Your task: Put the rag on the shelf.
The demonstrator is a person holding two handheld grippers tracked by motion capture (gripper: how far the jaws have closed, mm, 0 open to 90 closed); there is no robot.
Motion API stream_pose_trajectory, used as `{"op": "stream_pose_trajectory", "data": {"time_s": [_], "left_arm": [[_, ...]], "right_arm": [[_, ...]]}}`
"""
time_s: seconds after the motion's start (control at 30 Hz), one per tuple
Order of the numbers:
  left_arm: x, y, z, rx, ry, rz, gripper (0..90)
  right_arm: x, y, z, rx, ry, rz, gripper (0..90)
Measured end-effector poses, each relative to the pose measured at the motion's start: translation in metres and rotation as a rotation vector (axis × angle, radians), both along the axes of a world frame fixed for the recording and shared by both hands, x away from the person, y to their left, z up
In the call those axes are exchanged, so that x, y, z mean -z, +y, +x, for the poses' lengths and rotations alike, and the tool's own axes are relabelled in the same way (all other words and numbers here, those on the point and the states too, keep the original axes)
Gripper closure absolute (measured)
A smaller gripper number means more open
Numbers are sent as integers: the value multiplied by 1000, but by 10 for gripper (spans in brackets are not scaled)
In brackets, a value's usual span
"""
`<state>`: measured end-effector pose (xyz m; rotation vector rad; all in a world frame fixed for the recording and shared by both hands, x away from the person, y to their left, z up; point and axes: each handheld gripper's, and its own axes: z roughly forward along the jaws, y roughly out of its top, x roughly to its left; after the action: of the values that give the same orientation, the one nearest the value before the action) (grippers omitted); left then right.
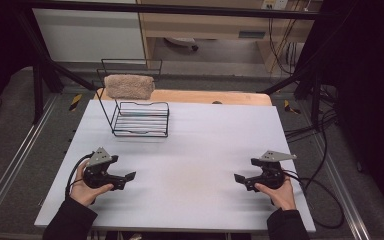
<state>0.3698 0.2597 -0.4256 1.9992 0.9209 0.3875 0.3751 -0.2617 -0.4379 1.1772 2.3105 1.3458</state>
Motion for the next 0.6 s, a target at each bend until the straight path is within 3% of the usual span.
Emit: {"op": "stream_pose_trajectory", "data": {"time_s": [0.1,0.3,0.6], "left_arm": [[4,1,-1,6,1,14,62],[12,2,-3,14,9,23,62],[13,2,-5,11,13,21,62]], "right_arm": [[5,-7,-4,4,19,-4,14],[9,-16,-11,15,14,9,15],[10,-17,-12,20,21,2,14]]}}
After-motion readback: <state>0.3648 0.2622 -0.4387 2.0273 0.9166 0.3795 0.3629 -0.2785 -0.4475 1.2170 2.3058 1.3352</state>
